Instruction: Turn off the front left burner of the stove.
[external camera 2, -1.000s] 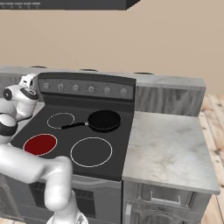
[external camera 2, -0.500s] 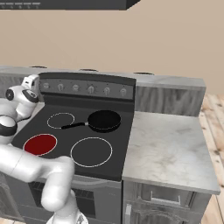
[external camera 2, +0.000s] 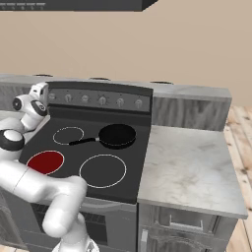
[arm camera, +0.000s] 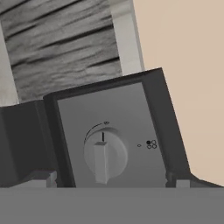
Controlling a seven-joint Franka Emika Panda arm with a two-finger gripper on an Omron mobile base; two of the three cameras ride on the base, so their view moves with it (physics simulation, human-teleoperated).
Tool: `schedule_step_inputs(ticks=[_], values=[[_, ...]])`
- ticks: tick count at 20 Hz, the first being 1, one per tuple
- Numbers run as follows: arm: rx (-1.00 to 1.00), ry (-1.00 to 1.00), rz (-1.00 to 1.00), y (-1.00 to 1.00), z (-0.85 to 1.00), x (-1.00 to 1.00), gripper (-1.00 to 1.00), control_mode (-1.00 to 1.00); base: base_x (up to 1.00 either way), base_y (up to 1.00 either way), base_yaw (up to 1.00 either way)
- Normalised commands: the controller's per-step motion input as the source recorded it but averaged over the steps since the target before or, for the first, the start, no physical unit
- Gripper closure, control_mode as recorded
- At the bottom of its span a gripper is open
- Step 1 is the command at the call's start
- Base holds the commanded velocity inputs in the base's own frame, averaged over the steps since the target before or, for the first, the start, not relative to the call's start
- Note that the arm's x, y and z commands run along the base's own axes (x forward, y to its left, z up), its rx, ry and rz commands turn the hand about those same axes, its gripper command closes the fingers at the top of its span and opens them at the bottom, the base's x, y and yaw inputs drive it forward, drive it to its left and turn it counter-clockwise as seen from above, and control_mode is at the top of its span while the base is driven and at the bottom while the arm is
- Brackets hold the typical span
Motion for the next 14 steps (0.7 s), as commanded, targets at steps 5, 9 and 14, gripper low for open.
schedule_step_inputs(ticks=[5,9,14], values=[[0.0,0.0,0.0,0.0,-0.03,0.24,-1.0,-1.0,0.0,0.0,0.0],[0.0,0.0,0.0,0.05,-0.04,0.17,-1.0,-1.0,0.0,0.0,0.0],[0.0,0.0,0.0,0.1,-0.13,0.16,-1.0,-1.0,0.0,0.0,0.0]])
